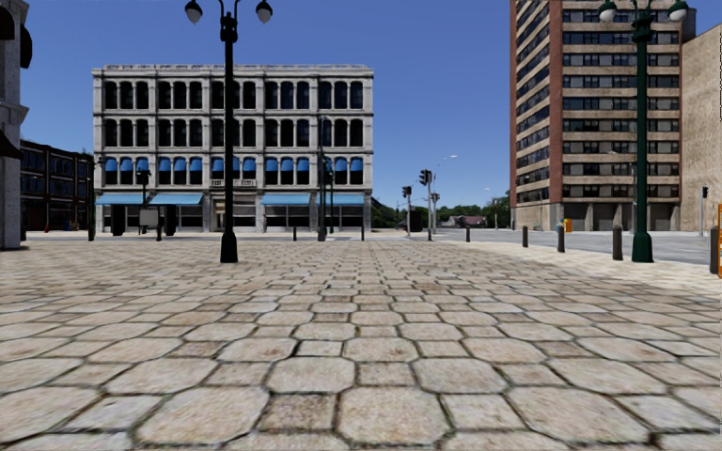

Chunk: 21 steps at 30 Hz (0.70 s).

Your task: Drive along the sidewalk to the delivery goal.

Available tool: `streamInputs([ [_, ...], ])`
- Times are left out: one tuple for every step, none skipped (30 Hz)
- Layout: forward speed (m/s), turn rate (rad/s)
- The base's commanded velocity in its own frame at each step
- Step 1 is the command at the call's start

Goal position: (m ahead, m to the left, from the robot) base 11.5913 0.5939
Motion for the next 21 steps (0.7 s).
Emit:
streamInputs([
  [2.00,0.00],
  [2.00,0.00],
  [2.00,0.00],
  [2.00,0.00],
  [2.00,0.00],
  [2.00,0.00],
  [2.00,0.00],
  [2.00,0.00],
  [2.00,0.00],
  [2.00,0.00],
  [2.00,0.00],
  [2.00,0.00],
  [2.00,0.00],
  [2.00,0.00],
  [2.00,0.00],
  [2.00,0.00],
  [2.00,0.00],
  [2.00,0.00],
  [2.00,0.00],
  [2.00,0.00],
  [2.00,0.03],
])
